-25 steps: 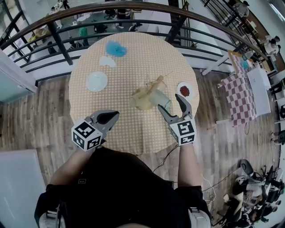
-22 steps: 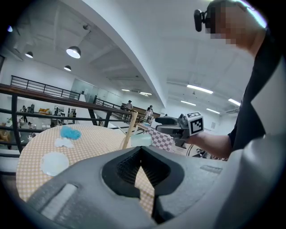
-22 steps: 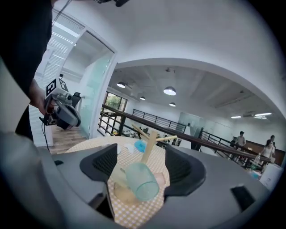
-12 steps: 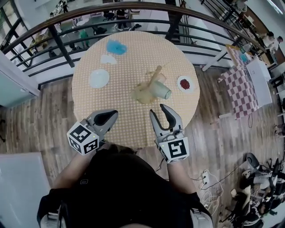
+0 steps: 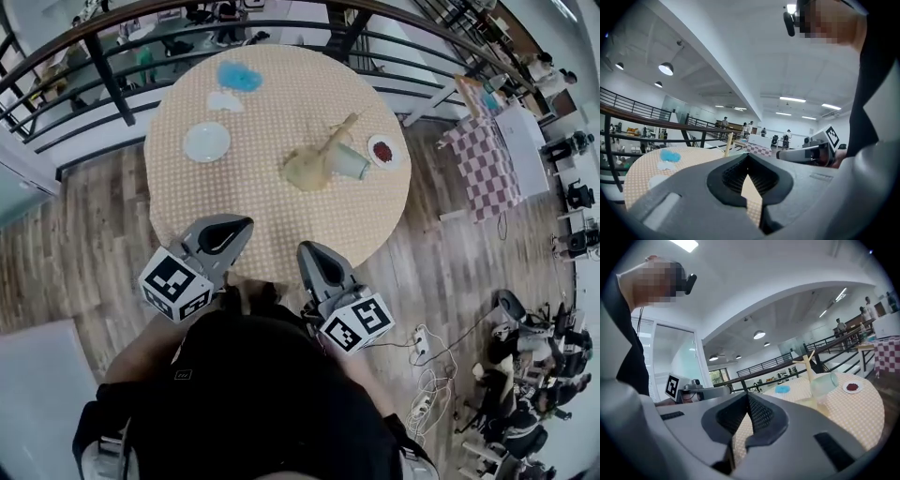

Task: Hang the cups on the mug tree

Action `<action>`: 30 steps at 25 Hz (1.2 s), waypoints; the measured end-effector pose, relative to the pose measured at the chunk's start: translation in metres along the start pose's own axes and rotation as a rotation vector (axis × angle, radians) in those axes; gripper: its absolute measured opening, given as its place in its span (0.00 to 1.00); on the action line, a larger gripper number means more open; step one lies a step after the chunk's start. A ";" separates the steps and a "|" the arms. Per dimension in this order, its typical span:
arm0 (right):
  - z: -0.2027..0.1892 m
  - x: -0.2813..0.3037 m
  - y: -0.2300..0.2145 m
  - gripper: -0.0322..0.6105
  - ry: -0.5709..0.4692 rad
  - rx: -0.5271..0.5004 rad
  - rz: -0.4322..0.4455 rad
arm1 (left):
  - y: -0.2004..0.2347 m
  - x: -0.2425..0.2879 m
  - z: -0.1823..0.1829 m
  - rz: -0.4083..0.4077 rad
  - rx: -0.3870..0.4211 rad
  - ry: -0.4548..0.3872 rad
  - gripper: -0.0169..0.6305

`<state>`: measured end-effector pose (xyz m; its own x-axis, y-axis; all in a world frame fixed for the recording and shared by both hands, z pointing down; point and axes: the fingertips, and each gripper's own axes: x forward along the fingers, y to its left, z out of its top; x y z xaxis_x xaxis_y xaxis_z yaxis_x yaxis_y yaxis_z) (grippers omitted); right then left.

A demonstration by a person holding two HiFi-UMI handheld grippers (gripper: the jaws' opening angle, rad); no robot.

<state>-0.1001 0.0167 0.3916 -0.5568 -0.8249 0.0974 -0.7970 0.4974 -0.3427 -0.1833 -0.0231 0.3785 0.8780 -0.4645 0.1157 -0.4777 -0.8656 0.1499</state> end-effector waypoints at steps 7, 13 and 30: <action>-0.003 -0.031 0.010 0.07 -0.016 -0.038 -0.050 | -0.032 -0.003 -0.014 -0.072 -0.001 0.013 0.03; 0.017 -0.047 0.013 0.07 -0.039 -0.125 -0.038 | -0.043 -0.003 -0.005 -0.043 -0.002 -0.011 0.03; 0.063 -0.101 -0.029 0.07 -0.131 -0.141 0.023 | -0.085 0.037 0.024 0.016 0.060 -0.038 0.04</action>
<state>-0.0060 0.0690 0.3325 -0.5476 -0.8360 -0.0349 -0.8142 0.5420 -0.2079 -0.1095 0.0289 0.3463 0.8712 -0.4845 0.0798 -0.4903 -0.8669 0.0895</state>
